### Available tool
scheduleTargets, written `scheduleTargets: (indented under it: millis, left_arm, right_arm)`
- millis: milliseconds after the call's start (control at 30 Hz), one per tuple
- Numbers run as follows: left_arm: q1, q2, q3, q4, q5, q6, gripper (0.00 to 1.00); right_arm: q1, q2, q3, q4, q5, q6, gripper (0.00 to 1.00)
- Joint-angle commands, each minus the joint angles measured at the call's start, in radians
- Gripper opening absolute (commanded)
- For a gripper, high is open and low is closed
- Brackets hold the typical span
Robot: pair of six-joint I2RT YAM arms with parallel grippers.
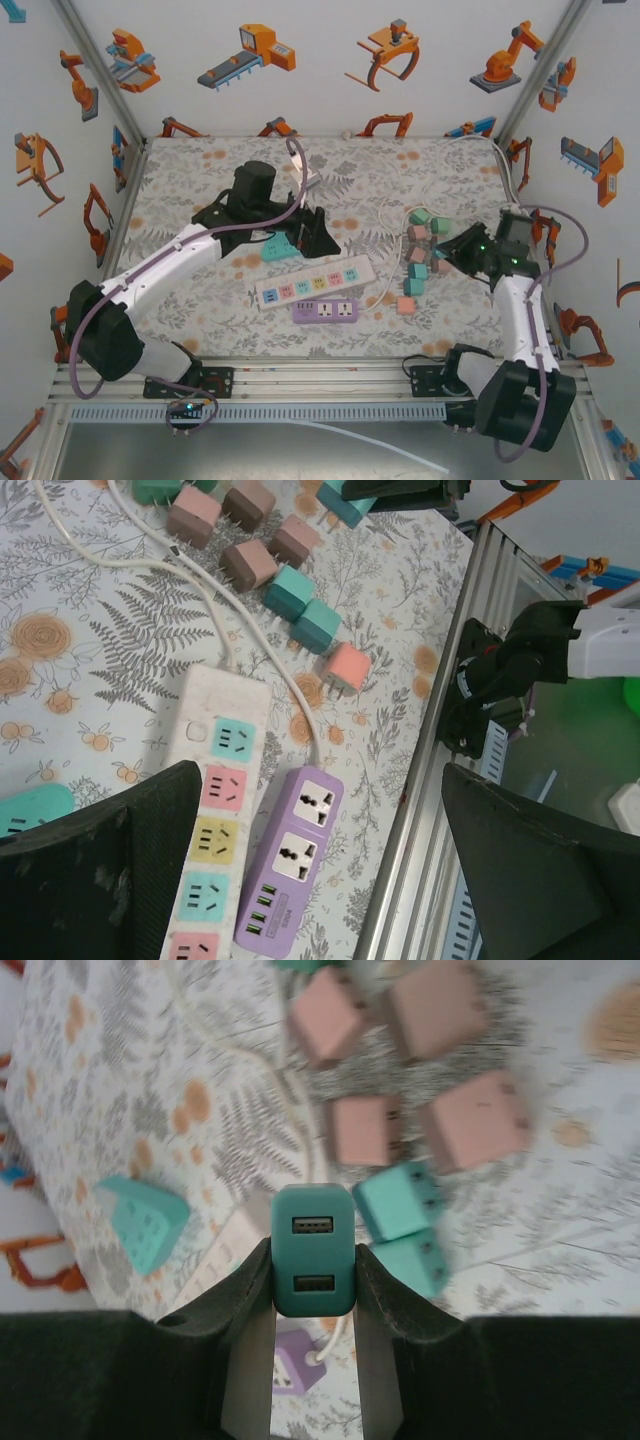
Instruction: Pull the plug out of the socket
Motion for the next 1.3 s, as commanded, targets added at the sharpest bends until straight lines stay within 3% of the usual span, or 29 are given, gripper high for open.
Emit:
scheduleTargets:
  millis: [0, 333, 600, 933, 1033, 1133, 1267]
  left_arm:
    - [-0.001, -0.009, 0.001, 0.034, -0.009, 0.037, 0.97]
    - [-0.002, -0.042, -0.038, 0.013, -0.088, 0.03, 0.97]
    - [-0.003, -0.063, -0.069, 0.018, -0.117, 0.001, 0.97]
    - [-0.005, -0.073, -0.084, 0.021, -0.13, -0.017, 0.97]
    - [-0.006, -0.077, -0.084, 0.02, -0.139, -0.018, 0.97]
    - [-0.007, -0.077, -0.083, 0.018, -0.139, -0.017, 0.97]
    - [-0.006, -0.072, -0.076, 0.006, -0.136, -0.009, 0.97]
  right_arm:
    - [-0.092, -0.009, -0.049, -0.088, 0.031, -0.028, 0.11]
    - [-0.109, 0.078, -0.178, 0.138, -0.049, -0.042, 0.13]
    - [-0.088, 0.174, -0.254, 0.341, -0.143, 0.004, 0.23]
    - [0.03, 0.187, -0.298, 0.375, -0.073, 0.084, 0.38]
    - [0.041, 0.181, -0.309, 0.37, -0.04, 0.11, 0.47]
    - [0.043, 0.168, -0.303, 0.343, -0.018, 0.108, 0.74]
    - [0.043, 0.141, -0.289, 0.286, 0.016, 0.098, 0.77]
